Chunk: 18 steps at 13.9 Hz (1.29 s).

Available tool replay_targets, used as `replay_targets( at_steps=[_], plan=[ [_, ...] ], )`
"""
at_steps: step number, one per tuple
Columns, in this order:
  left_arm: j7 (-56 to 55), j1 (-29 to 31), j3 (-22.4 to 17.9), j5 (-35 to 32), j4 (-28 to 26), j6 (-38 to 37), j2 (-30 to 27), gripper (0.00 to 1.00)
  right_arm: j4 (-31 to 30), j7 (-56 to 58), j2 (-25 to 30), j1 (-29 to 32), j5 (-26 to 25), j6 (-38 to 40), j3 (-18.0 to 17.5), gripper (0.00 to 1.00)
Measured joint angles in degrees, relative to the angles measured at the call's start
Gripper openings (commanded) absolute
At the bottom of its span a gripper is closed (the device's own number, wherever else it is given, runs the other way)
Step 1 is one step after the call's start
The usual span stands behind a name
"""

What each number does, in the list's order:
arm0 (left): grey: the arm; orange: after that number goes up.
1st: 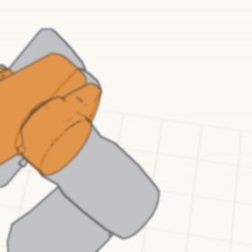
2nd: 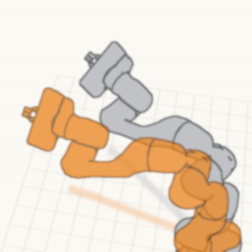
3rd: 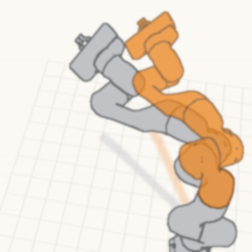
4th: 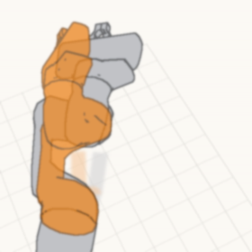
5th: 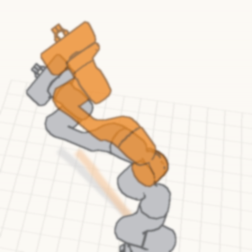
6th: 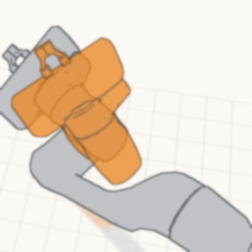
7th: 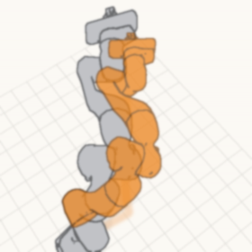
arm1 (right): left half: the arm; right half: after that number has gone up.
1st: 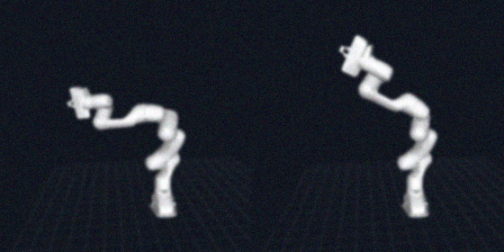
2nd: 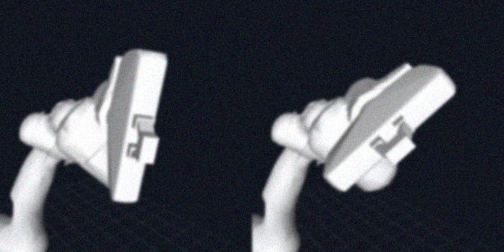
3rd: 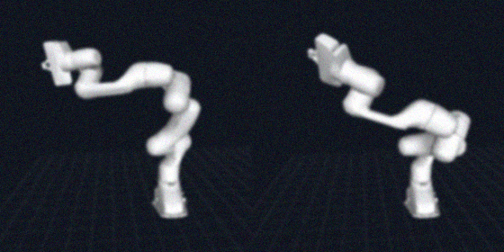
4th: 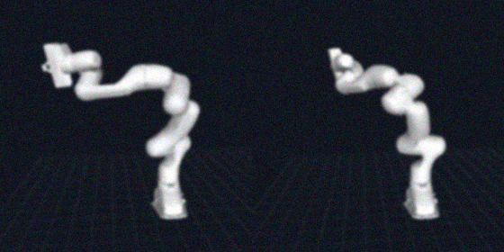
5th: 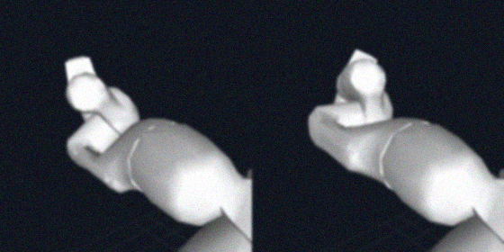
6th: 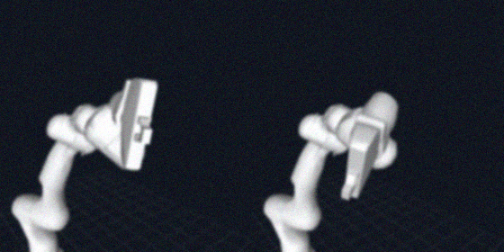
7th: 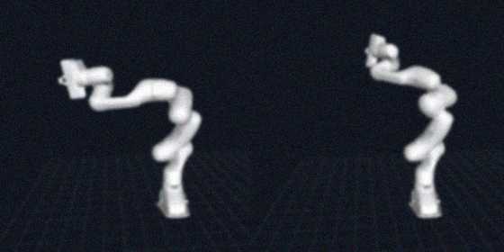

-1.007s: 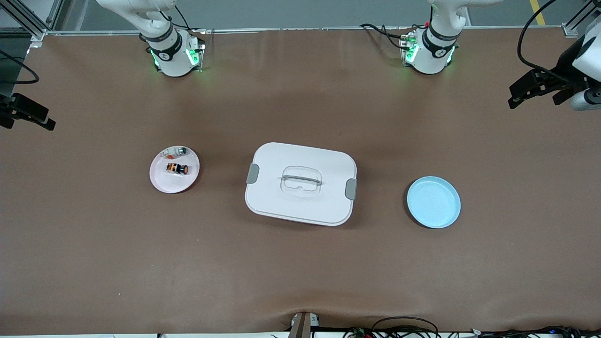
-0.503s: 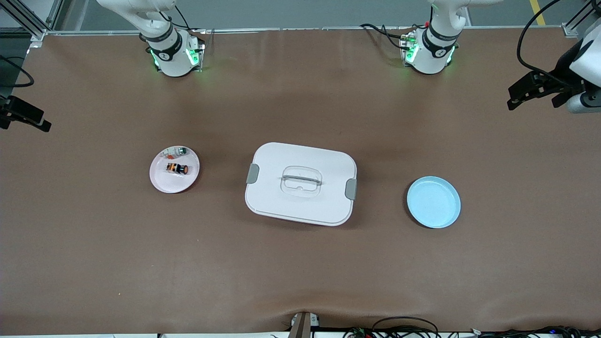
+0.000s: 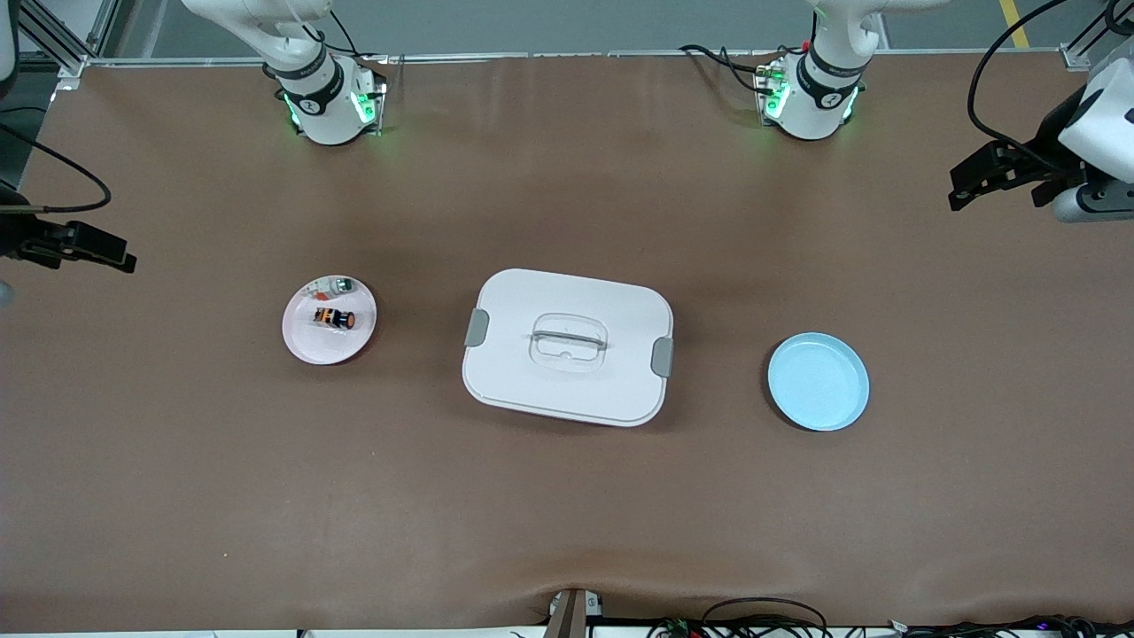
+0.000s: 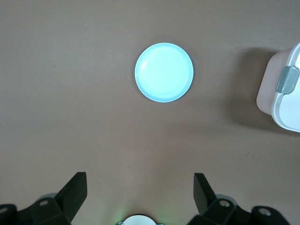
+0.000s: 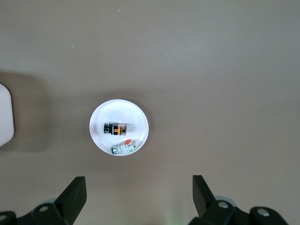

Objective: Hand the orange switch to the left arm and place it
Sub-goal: 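Lower the right gripper over the white dish toward the orange switch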

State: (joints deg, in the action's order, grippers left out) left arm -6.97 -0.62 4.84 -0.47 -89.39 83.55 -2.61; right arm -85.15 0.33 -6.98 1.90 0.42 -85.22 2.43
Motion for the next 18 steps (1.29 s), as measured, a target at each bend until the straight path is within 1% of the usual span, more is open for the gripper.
replay_targets(
  at_steps=[5,7,11,15,17,18],
  plan=[
    [0.0,0.0,0.8,-1.1,-0.9,0.0,0.0,1.00,-0.6,0.0,-1.6,0.0,0.4,0.9,0.1,1.00],
    [0.0,0.0,0.8,-1.2,-1.2,0.0,0.0,1.00,-2.8,-0.1,-2.0,-0.2,1.7,-1.6,0.0,1.00],
    [0.0,0.0,0.8,-1.2,-2.8,1.6,0.0,1.00,-13.9,-0.1,-3.1,-0.8,4.2,-15.0,-0.2,1.00],
    [0.0,0.2,0.8,-1.2,-5.5,5.1,0.1,1.00,-24.2,-0.3,-4.1,-2.5,4.8,-28.3,-0.3,1.00],
    [0.0,0.2,0.8,-1.2,-6.5,6.6,0.1,1.00,-28.9,-2.4,-5.1,-2.7,5.0,-34.0,-0.3,1.00],
    [0.0,0.2,0.8,-1.2,-7.0,7.2,0.1,1.00,-30.4,-4.1,-5.9,-3.0,5.2,-35.6,-0.3,1.00]
  ],
)
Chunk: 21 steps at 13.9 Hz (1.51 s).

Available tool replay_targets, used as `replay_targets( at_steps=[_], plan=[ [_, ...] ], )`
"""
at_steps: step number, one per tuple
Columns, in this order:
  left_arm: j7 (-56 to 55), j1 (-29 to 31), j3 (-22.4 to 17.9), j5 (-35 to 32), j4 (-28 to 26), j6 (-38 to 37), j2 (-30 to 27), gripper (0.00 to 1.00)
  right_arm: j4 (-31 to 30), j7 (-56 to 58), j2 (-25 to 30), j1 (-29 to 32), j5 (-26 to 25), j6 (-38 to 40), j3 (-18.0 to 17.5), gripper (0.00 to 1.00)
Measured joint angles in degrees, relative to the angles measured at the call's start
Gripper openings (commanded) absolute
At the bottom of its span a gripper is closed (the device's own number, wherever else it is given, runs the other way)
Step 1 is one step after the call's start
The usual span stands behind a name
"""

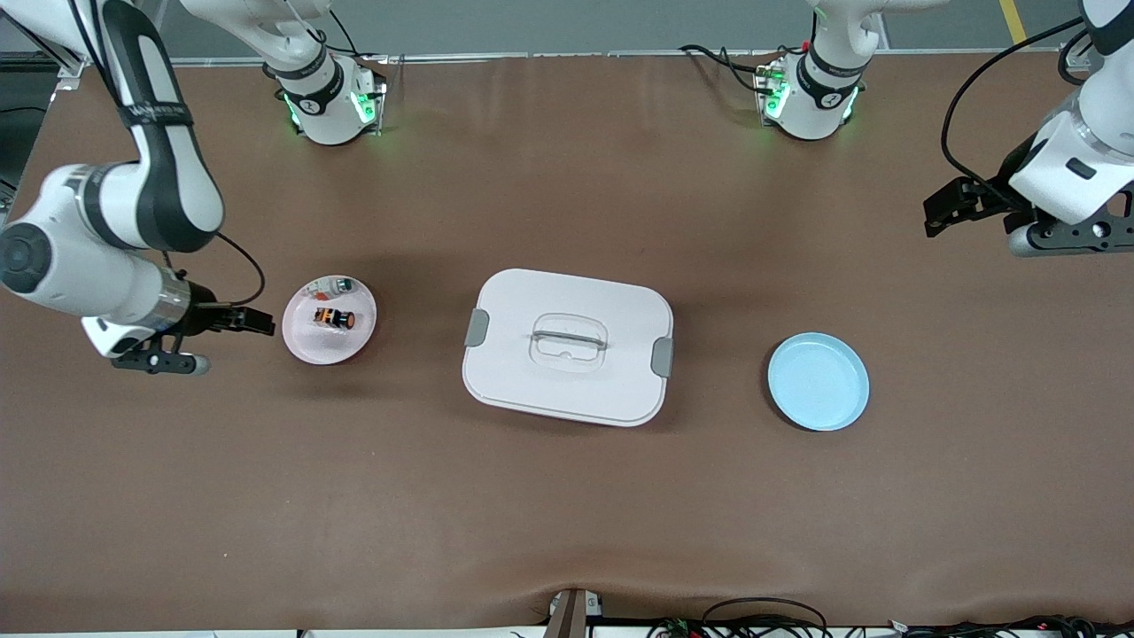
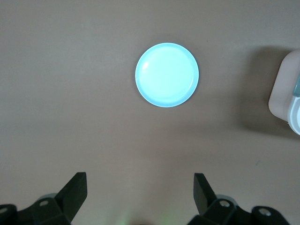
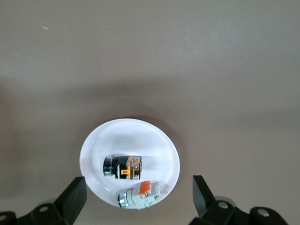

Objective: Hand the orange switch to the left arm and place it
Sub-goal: 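Lower the right gripper over the white dish toward the orange switch, then close the right gripper on the orange switch and lift it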

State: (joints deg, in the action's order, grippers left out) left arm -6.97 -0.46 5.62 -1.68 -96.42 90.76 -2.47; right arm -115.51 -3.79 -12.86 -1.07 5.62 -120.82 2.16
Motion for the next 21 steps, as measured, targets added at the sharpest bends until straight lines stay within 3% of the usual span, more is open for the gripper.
replay_targets(
  at_steps=[4,11,16,21],
  plan=[
    [0.0,0.0,0.0,0.0,-1.9,2.5,0.1,1.00,-1.2,-6.0,-3.3,-2.3,2.6,-1.6,-0.1,1.00],
    [0.0,0.0,0.0,0.0,-3.6,4.6,0.3,1.00,-1.2,-6.8,-7.9,-4.6,7.5,-5.9,-0.1,1.00],
    [0.0,0.0,0.0,0.0,-3.9,4.6,0.3,1.00,-1.4,-6.6,-8.2,-6.2,7.2,-6.3,-0.1,1.00],
    [0.0,0.0,0.0,0.0,-4.0,4.6,0.3,1.00,-3.4,-6.6,-8.6,-7.3,0.7,-8.4,-0.1,1.00]
  ],
)
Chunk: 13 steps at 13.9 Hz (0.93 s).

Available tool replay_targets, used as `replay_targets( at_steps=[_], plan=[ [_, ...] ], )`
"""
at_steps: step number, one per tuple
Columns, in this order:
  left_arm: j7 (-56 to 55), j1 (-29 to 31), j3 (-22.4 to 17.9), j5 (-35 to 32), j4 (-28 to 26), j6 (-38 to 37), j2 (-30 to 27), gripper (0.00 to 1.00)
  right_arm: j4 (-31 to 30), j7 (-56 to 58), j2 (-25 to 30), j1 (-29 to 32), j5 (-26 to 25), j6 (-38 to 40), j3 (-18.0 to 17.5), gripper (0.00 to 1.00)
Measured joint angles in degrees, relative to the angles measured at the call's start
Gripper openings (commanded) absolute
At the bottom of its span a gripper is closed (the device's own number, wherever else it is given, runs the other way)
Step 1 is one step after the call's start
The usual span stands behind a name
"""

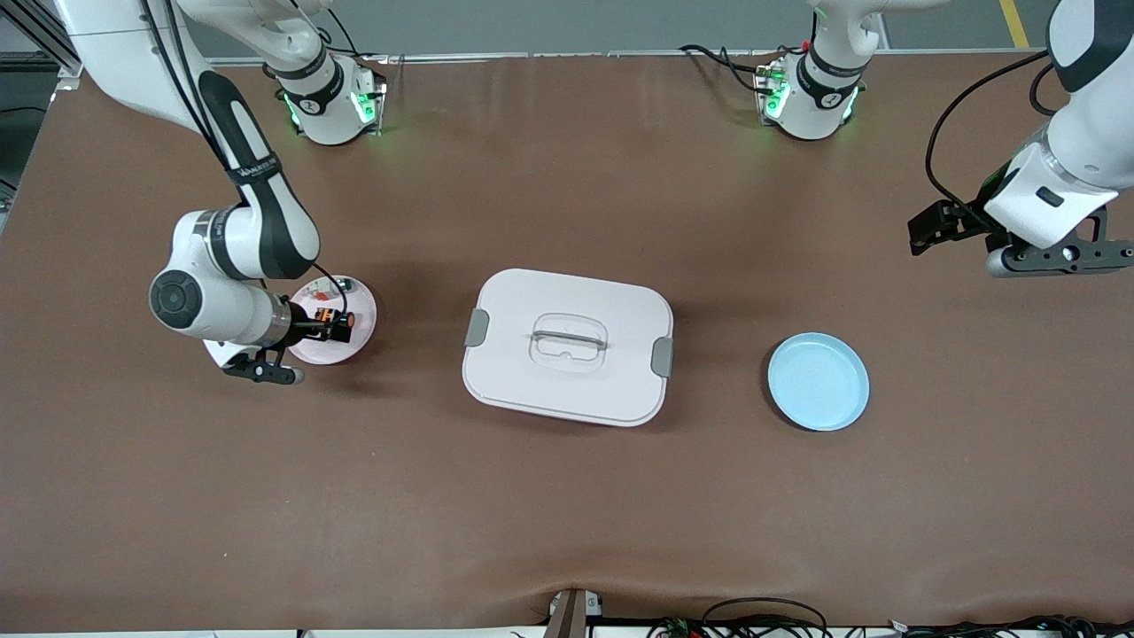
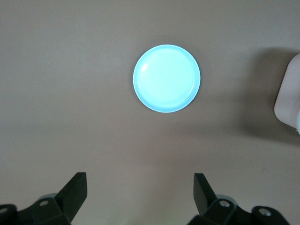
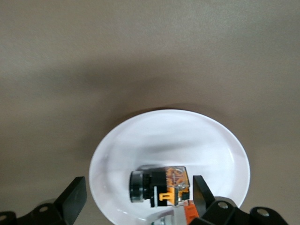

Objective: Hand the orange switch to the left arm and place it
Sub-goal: 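Close the right gripper on the orange switch and lift it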

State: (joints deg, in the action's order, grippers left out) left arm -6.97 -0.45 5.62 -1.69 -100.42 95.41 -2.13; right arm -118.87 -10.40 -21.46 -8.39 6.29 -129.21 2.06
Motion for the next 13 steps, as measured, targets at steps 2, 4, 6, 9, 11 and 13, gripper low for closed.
replay_targets(
  at_steps=[2,4,6,9,11,13],
  plan=[
    [0.0,0.0,0.0,0.0,-0.1,0.0,0.0,1.00,-0.7,0.0,0.0,0.0,-0.7,-0.4,0.0,1.00],
    [0.0,0.0,0.0,0.0,-0.1,0.0,0.0,1.00,-1.9,0.1,0.0,0.0,-0.8,-1.8,0.0,1.00],
    [0.0,0.0,0.0,0.0,-0.1,0.1,0.0,1.00,-3.9,0.1,0.0,-0.1,-0.8,-4.0,0.0,1.00],
    [0.0,0.0,0.0,0.0,-0.1,0.4,0.0,1.00,-5.7,0.2,0.0,-0.1,-0.8,-5.4,0.0,1.00],
    [0.0,0.0,0.0,0.0,-0.2,0.4,0.0,1.00,-6.4,0.3,0.0,-0.3,-0.8,-6.2,0.0,1.00],
    [0.0,0.0,0.0,0.0,-0.2,0.5,0.0,1.00,-7.2,0.9,0.0,-0.5,-0.8,-7.3,0.0,1.00]
  ],
)
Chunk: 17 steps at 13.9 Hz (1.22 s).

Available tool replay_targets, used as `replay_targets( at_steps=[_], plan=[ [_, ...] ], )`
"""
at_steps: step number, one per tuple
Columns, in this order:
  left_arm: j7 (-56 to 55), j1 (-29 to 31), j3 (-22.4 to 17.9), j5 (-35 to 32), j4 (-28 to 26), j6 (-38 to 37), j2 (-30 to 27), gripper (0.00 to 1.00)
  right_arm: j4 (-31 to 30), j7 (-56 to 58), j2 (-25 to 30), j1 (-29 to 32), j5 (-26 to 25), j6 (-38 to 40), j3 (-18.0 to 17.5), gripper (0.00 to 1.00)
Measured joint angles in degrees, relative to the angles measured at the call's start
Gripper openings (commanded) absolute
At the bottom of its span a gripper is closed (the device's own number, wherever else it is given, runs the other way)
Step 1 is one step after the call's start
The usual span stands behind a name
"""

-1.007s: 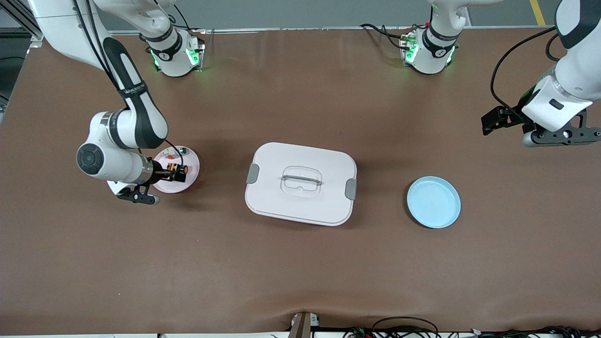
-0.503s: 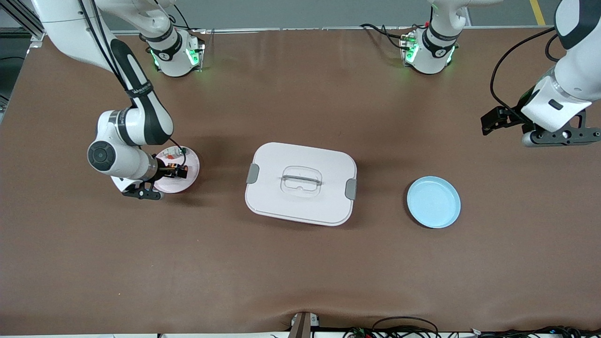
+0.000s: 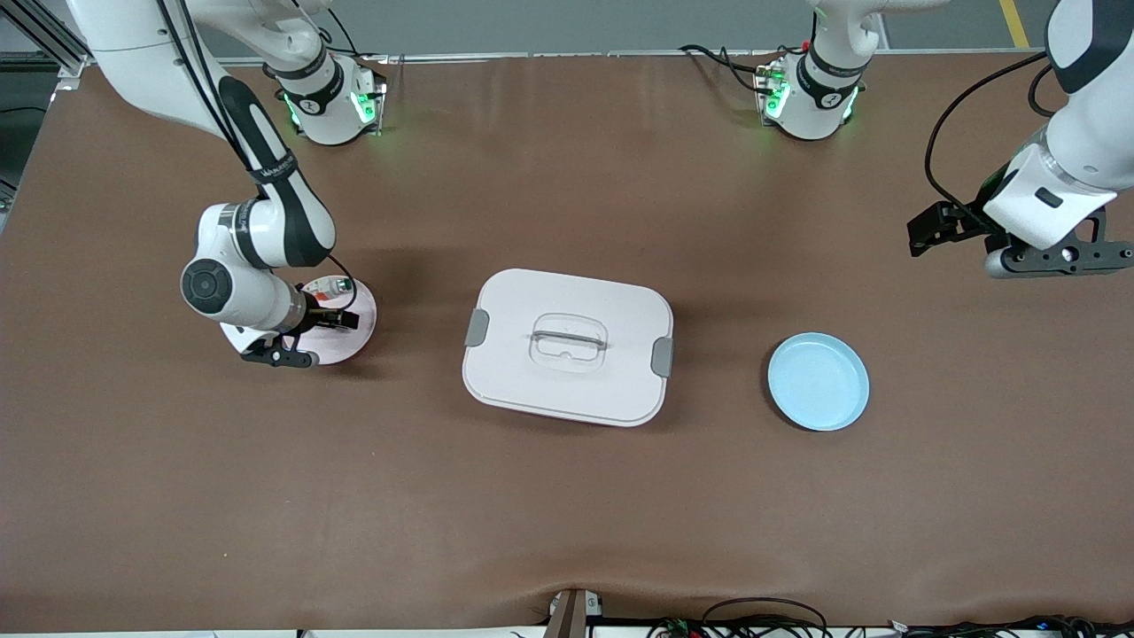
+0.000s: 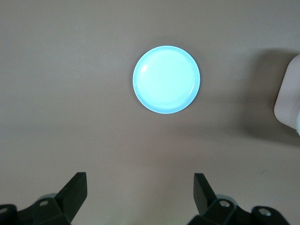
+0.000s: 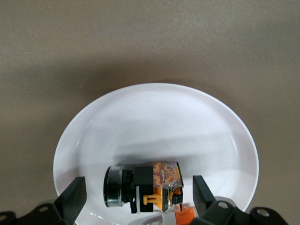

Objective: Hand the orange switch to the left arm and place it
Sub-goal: 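Close the right gripper on the orange switch and lift it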

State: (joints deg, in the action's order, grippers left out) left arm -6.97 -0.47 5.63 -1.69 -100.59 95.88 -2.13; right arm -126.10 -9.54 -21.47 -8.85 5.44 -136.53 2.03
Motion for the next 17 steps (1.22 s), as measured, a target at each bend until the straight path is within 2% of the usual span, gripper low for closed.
replay_targets(
  at_steps=[12,13,14,15,17],
  plan=[
    [0.0,-0.1,0.1,1.1,-0.3,1.3,0.0,1.00,-1.1,0.8,0.0,0.0,0.0,-1.2,0.3,1.00],
    [0.0,-0.2,0.1,1.6,-0.3,1.6,0.0,1.00,-1.2,0.8,0.0,0.0,0.0,-1.3,0.3,0.55],
    [0.0,-0.2,0.2,2.0,-0.4,1.8,0.1,1.00,-1.4,0.8,0.0,0.0,0.0,-1.6,0.3,0.24],
    [0.0,-0.2,0.2,2.5,-0.4,2.0,0.2,1.00,-1.7,0.9,0.0,0.0,0.0,-1.8,0.3,0.00],
    [0.0,-0.3,0.2,3.1,-0.5,2.5,0.5,1.00,-2.0,0.9,0.0,0.0,0.0,-2.1,0.2,0.00]
  ],
)
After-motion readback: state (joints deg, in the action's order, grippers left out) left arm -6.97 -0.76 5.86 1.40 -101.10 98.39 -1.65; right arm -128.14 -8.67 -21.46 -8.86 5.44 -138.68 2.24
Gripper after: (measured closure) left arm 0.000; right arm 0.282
